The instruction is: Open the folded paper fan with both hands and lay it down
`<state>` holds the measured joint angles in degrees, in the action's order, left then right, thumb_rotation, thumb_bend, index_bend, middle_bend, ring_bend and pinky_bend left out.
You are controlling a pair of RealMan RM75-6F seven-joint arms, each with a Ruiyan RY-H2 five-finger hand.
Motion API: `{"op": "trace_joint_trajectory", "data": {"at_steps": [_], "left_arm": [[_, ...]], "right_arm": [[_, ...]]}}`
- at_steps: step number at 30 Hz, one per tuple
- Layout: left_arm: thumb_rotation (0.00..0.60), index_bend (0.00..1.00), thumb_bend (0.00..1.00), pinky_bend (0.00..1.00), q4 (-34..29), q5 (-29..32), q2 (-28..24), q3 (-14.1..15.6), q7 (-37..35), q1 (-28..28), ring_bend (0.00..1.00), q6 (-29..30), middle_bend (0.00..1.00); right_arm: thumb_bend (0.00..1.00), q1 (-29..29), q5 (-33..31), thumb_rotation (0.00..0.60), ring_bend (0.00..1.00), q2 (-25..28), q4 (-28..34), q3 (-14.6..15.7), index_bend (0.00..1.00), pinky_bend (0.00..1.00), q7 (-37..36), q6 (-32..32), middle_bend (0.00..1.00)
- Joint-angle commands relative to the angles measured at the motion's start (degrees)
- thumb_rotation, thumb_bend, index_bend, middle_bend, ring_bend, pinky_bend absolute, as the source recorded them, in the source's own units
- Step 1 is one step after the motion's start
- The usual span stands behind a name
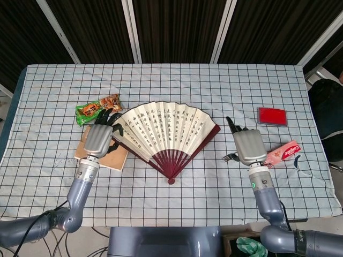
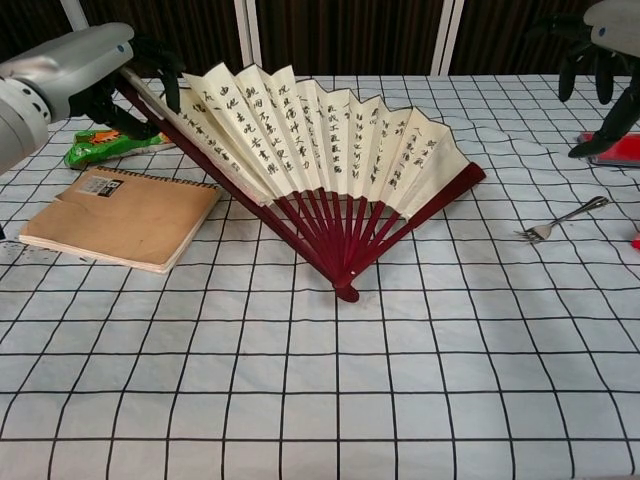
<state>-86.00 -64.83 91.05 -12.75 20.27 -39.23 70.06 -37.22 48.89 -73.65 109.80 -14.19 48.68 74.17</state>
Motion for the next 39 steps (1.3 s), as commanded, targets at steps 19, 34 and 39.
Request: {"op": "trace_joint_trajectory", "data": {"at_steps": [19, 34, 39], "left_arm": [[0.6, 0.04, 0.0, 0.0, -12.2, 2.2, -19.2, 10.3, 3.6, 8.4, 0.0, -3.9, 0.0], [0.6, 0.0, 0.01, 0.0, -11.1, -18.2, -30.5, 18.4, -12.3, 24.2, 0.0, 15.9, 0.0], [0.6, 0.0, 0.01, 0.0, -6.9, -20.7, -31.0, 19.8, -18.9, 29.7, 0.0, 22.0, 0.0]], "right_arm": [[0.0, 5.7, 7.3, 0.6, 0.46, 3.6, 6.5, 5.4, 0.0, 0.59, -4.6, 5.4, 0.34], [0.0, 23.6, 28.2, 0.6, 0.01, 10.5, 4.2, 18.3, 0.0, 0.23, -23.3, 21.0, 0.0], [0.0, 31.4, 34.8, 0.6, 0.0, 11.4, -4.5, 21.6, 0.0, 0.22, -32.5, 28.9, 0.0]]}}
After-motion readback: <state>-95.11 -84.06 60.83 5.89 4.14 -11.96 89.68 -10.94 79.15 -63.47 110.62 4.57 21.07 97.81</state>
